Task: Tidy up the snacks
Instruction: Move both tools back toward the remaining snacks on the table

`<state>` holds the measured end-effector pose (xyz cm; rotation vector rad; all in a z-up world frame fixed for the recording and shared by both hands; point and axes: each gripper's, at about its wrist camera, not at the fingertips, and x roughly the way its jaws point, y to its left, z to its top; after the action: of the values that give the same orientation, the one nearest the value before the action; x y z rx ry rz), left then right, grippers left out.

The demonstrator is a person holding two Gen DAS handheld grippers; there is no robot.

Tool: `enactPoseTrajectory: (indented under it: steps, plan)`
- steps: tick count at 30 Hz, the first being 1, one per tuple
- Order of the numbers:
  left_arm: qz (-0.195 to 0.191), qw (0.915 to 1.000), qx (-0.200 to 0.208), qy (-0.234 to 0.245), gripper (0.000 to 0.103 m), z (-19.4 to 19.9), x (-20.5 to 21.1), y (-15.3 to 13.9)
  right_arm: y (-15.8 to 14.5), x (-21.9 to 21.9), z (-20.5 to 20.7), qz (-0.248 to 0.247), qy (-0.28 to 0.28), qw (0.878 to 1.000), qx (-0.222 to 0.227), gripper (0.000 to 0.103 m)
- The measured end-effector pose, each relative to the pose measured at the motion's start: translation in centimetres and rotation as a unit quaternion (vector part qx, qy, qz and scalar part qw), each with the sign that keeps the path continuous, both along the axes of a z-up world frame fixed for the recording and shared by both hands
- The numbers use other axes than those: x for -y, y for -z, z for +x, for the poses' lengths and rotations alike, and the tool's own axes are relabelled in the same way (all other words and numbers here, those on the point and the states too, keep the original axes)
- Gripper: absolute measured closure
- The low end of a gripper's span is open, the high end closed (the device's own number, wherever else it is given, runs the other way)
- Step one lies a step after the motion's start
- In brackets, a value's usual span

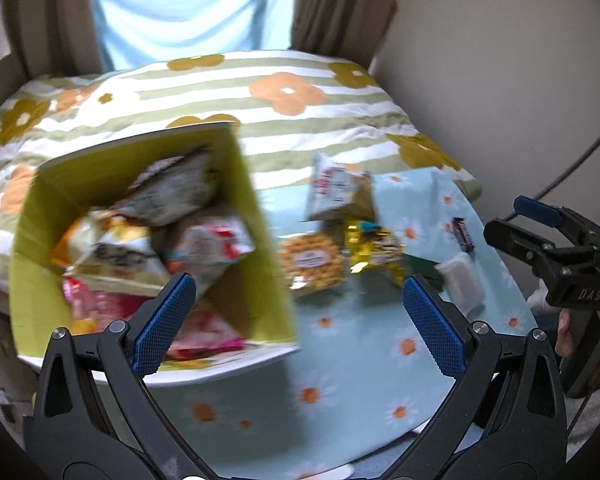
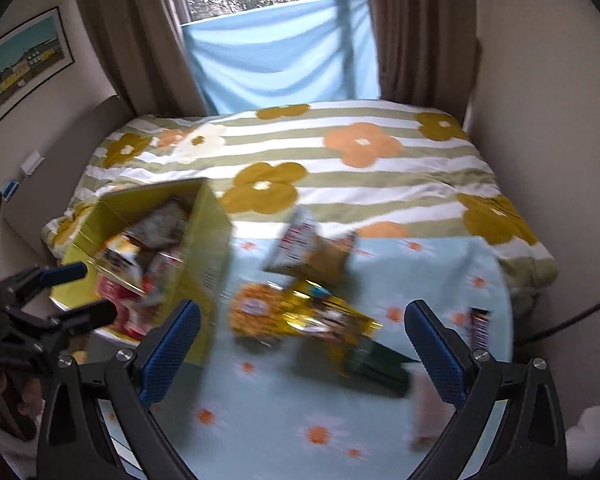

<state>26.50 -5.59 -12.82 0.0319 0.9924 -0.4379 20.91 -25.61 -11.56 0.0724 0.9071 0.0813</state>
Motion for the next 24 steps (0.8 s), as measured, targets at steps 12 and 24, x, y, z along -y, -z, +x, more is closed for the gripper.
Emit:
enactPoseTrajectory:
  steps: [12, 24]
  plan:
    - [0.016, 0.9979, -0.062, 0.000, 0.000, 1.4, 12.0, 5.7, 4.6, 11.7, -2.9, 0.001, 0.026, 0.999, -0.046, 0.001]
    - [0.082, 0.9887, -0.124, 0.017, 0.000, 5.6, 16.3, 13.5, 12.5, 15.0, -4.0, 0.014, 0.046, 0.990, -0.136, 0.001]
